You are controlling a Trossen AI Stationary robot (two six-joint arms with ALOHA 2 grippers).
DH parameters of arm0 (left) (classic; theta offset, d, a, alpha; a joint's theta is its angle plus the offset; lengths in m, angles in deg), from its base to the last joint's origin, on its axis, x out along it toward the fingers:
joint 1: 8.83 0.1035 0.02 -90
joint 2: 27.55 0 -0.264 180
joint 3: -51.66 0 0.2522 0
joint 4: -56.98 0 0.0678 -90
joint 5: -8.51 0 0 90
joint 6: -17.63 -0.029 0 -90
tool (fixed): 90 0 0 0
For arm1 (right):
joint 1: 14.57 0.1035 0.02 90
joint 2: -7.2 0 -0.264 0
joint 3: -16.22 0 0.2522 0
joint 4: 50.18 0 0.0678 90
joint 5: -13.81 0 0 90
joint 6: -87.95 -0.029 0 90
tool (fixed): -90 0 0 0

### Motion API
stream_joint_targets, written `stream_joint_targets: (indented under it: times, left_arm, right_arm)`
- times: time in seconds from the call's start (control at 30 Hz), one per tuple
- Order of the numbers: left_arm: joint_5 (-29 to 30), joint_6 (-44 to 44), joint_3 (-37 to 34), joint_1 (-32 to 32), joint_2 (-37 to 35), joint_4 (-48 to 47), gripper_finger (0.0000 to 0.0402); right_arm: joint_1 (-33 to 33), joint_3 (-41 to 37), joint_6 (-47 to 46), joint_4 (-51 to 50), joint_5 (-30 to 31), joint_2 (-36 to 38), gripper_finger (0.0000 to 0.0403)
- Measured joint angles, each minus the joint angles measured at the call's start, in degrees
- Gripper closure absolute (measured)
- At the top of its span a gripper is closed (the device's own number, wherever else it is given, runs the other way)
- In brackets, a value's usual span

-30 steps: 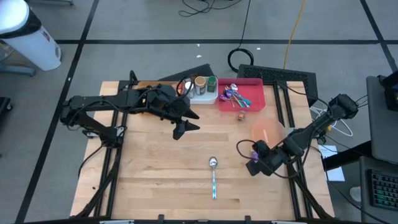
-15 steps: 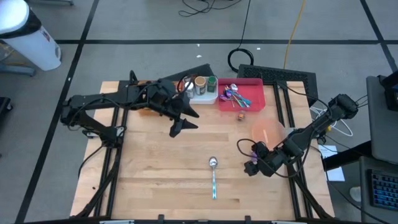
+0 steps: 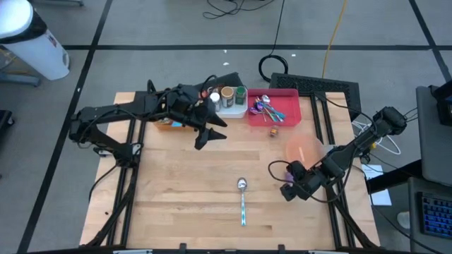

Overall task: Pick & Place Food Item
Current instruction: Put the purple seasoning bottle into the white bin

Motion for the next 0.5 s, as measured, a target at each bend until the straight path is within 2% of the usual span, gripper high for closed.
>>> stream_joint_targets:
  times: [0.1, 0.27, 0.5]
  left_arm:
    - [0.0, 0.0, 0.0, 0.6, 0.0, 0.6, 0.016]
    - [0.0, 0.5, 0.0, 1.7, 0.0, 1.6, 0.016]
    - [0.0, 0.9, 0.0, 3.0, 0.0, 2.3, 0.016]
  right_arm:
    - [0.1, 0.0, 0.0, -3.3, -2.4, 0.0, 0.0066]
    - [0.1, 0.0, 0.4, -5.8, -2.3, 0.0, 0.0011]
    - [0.1, 0.0, 1.5, -6.5, -0.9, 0.0, 0.0018]
